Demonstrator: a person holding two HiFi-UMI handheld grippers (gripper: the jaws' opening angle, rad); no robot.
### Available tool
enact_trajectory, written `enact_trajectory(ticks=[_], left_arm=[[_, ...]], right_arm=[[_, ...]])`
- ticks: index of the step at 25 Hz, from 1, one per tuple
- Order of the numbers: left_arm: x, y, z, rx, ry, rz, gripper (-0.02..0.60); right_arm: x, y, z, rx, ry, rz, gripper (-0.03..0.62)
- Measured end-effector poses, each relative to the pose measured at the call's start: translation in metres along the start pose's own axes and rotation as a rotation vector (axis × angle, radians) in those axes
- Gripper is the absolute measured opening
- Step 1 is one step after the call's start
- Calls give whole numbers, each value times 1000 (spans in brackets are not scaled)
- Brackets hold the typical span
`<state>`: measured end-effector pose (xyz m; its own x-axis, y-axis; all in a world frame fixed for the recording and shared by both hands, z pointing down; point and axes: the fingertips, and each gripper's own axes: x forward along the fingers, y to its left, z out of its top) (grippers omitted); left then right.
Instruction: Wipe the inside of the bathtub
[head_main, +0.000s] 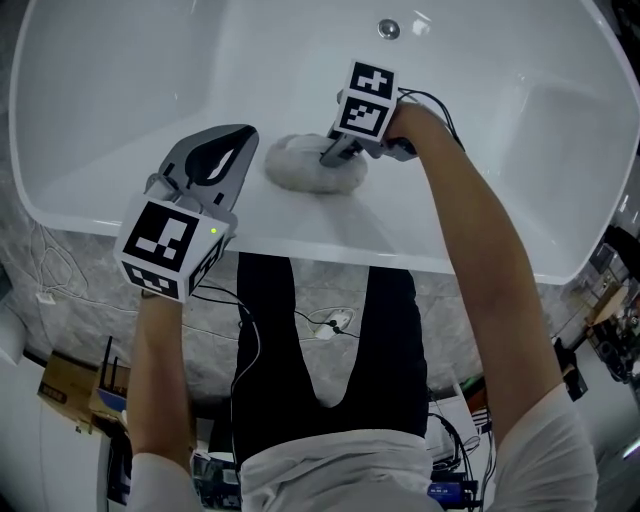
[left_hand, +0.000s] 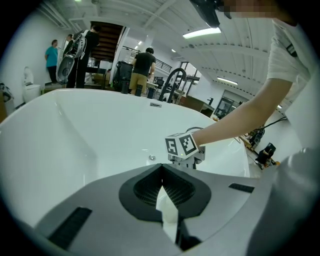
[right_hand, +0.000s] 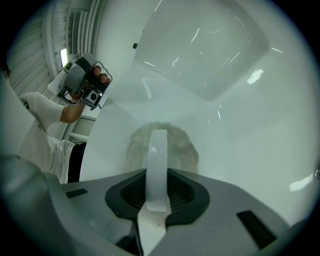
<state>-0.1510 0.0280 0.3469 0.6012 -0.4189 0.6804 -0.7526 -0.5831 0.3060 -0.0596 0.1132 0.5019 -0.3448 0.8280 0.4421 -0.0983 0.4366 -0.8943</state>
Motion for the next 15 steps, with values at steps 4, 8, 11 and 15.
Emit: enact_trajectory(ticks=[4,8,11,15], left_arm=[[-10,33,-15,-20,-2,16,12],[-19,44,-15,-31,-5,31,12],[-25,44,-8,-38,-14,41,12],[-33,51,-8,-53,-23,51,12]], right_arm=[[15,-9,37,-9,6,12,94],[18,-6,54,-24,13,16,94],[13,2,60,-38,19,14,94],[14,5,76,-54,21,11,94]])
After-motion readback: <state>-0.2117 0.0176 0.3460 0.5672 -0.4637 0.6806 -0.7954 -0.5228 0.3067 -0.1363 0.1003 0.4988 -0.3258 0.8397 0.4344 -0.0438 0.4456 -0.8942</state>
